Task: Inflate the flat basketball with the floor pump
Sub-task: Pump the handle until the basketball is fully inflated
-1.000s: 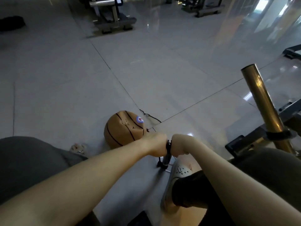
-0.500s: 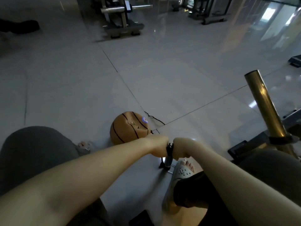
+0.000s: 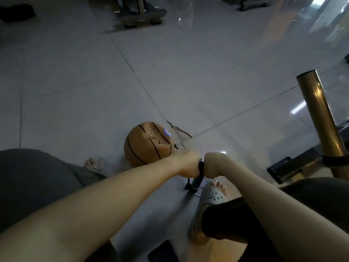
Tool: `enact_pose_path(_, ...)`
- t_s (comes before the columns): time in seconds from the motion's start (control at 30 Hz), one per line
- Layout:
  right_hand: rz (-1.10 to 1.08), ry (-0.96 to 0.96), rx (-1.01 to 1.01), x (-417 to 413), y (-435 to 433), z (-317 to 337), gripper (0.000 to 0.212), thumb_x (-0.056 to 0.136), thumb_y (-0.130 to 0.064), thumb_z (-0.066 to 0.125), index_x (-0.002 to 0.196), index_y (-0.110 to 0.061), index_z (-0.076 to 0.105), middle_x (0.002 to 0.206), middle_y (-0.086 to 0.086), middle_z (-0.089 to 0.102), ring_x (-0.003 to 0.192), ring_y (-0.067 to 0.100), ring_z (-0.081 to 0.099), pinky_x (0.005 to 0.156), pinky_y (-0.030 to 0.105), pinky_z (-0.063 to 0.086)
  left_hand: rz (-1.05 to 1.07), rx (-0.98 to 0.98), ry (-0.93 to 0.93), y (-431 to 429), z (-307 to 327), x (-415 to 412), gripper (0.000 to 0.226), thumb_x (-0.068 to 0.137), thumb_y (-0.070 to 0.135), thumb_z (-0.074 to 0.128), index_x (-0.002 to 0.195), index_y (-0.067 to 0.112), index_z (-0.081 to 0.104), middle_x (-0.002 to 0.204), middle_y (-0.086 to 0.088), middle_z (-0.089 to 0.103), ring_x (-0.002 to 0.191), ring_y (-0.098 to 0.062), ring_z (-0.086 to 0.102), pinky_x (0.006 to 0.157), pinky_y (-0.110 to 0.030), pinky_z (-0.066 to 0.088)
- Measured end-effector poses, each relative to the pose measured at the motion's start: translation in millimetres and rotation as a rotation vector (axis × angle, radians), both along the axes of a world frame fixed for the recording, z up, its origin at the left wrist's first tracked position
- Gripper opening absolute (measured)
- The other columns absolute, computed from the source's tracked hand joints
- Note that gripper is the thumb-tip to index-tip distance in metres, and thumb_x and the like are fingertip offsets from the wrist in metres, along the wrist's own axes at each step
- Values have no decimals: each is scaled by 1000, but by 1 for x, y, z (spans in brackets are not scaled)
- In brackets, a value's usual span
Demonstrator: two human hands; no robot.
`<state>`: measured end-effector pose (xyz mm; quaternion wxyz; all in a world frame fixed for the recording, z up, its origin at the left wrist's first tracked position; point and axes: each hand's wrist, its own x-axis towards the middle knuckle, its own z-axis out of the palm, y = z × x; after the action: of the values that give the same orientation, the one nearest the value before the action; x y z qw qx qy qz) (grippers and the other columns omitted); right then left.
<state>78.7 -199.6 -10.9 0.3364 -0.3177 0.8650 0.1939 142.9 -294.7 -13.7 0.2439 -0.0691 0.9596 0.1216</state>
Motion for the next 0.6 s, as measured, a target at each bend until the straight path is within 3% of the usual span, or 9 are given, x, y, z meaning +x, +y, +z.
enact_pose_path(0.1, -16, 35, 19, -7, 3, -16, 20, 89, -16, 60, 73, -14, 48, 76, 1, 52, 93, 22, 64, 90, 33, 53, 15, -5, -5, 5, -13, -4, 12, 87, 23, 57, 78, 21, 50, 75, -1, 57, 70, -24, 59, 69, -35, 49)
enact_pose_path(0.17, -45, 16, -5, -12, 4, -21, 20, 88, -17, 60, 72, -15, 49, 76, 1, 53, 87, 21, 62, 89, 32, 53, 17, -12, -10, 7, -15, -7, 11, 87, 24, 58, 80, 22, 50, 77, -2, 58, 69, -23, 57, 74, -38, 49)
enact_pose_path(0.3, 18, 70, 21, 6, 9, -9, 26, 89, -16, 60, 70, -12, 42, 72, 4, 47, 79, 22, 55, 87, 32, 50, -13, -10, -63, 8, -3, 3, 12, 88, 21, 57, 77, 19, 51, 76, -2, 58, 73, -25, 60, 61, -32, 43)
enact_pose_path(0.4, 34, -59, 17, 22, 7, 12, 29, 88, -13, 62, 68, -11, 41, 65, 3, 47, 57, 16, 47, 65, 26, 47, -54, 15, -124, 6, 11, 16, 9, 91, 17, 54, 90, 12, 62, 78, -5, 58, 71, -23, 57, 51, -28, 37)
enact_pose_path(0.47, 24, -84, -6, 23, 6, 43, 26, 86, -10, 64, 67, -10, 48, 60, 3, 49, 49, 15, 44, 50, 23, 39, -66, 39, -105, 2, 35, 20, 12, 92, 15, 56, 81, 12, 61, 70, -3, 53, 60, -18, 50, 48, -25, 33)
enact_pose_path(0.53, -16, -108, -87, 16, 2, 81, 15, 84, -9, 65, 71, -7, 57, 59, 5, 51, 47, 16, 43, 46, 23, 37, -52, 84, -73, -7, 70, 12, 19, 90, 14, 64, 72, 15, 58, 65, -1, 52, 57, -15, 48, 50, -24, 36)
enact_pose_path(0.6, -48, -121, -180, 5, -2, 117, 6, 83, -9, 66, 82, -3, 64, 63, 7, 52, 47, 17, 43, 45, 24, 37, -20, 130, -42, -18, 103, -1, 13, 88, 13, 70, 77, 15, 62, 69, -2, 57, 60, -15, 53, 54, -25, 42)
